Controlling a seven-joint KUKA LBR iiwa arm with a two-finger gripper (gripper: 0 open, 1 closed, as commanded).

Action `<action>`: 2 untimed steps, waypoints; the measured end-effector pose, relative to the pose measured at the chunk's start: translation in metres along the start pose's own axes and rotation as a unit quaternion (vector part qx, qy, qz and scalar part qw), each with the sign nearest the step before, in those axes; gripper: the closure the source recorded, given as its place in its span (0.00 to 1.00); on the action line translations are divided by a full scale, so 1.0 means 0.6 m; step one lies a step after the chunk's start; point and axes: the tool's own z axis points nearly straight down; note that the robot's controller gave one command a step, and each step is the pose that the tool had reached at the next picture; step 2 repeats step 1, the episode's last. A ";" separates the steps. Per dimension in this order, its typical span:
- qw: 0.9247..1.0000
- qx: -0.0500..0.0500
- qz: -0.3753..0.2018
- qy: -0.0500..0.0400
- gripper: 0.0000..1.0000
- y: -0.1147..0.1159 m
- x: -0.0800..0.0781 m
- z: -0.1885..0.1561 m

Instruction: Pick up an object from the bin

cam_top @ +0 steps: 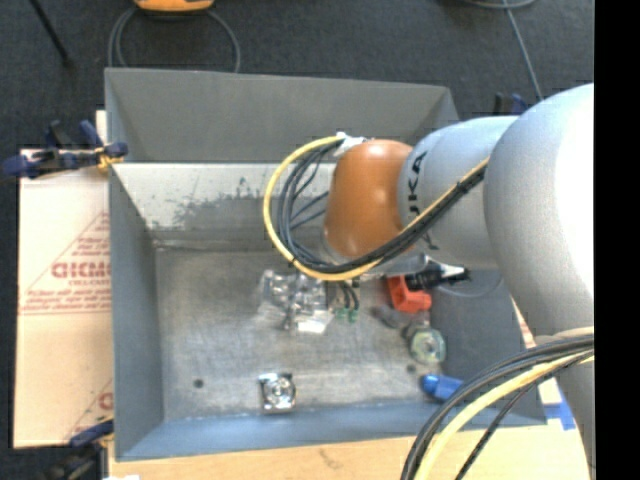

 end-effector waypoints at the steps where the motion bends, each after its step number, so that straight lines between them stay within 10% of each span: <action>1: 0.975 0.001 -0.224 0.004 1.00 -0.016 -0.056 -0.284; 2: 0.975 0.001 -0.224 0.004 1.00 -0.016 -0.056 -0.284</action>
Offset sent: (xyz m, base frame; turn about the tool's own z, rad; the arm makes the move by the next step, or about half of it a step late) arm 0.0272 -0.0136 0.1684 -0.4521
